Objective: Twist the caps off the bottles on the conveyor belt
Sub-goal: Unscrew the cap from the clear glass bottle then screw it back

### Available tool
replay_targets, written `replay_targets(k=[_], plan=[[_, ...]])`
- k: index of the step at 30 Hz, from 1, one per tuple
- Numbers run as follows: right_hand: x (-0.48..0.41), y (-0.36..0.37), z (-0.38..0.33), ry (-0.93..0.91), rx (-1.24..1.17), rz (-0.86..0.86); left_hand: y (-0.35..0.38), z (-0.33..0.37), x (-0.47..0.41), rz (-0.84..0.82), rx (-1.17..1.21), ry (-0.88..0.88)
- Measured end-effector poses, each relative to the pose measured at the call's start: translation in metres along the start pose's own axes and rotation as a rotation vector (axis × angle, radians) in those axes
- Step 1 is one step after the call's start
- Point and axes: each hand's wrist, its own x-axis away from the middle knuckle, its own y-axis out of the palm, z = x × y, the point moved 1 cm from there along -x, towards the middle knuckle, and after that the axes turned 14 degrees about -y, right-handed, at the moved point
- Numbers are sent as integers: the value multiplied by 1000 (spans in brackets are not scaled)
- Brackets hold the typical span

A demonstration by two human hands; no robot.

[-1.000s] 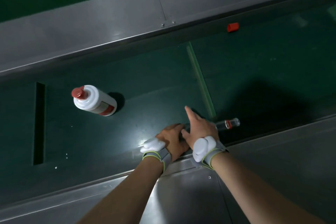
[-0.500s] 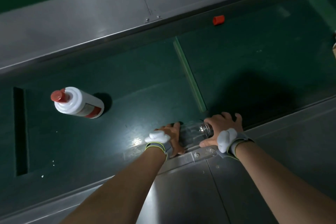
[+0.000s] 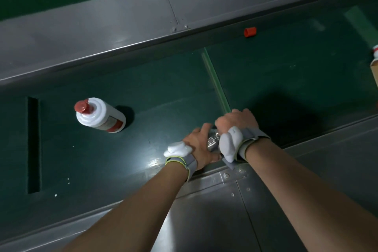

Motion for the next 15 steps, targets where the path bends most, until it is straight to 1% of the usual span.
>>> replay_targets(k=[2, 5, 7, 10, 12, 14, 15], plan=[[0, -19, -10, -19, -43, -13, -12, -7, 6, -4, 30, 48], [7, -34, -13, -65, -85, 44, -20, -16, 14, 6, 75, 79], [12, -37, -18, -90, -111, 140, -23, -22, 19, 51, 122, 52], [19, -39, -34, -144, -104, 341, -24, -26, 20, 114, 210, 11], [22, -37, -44, -155, -110, 410, -26, -26, 20, 128, 278, 9], [24, -34, -50, -141, -127, 421, -27, -26, 22, 144, 309, 29], [26, -33, -50, -130, -144, 399, -28, -25, 22, 166, 310, 37]])
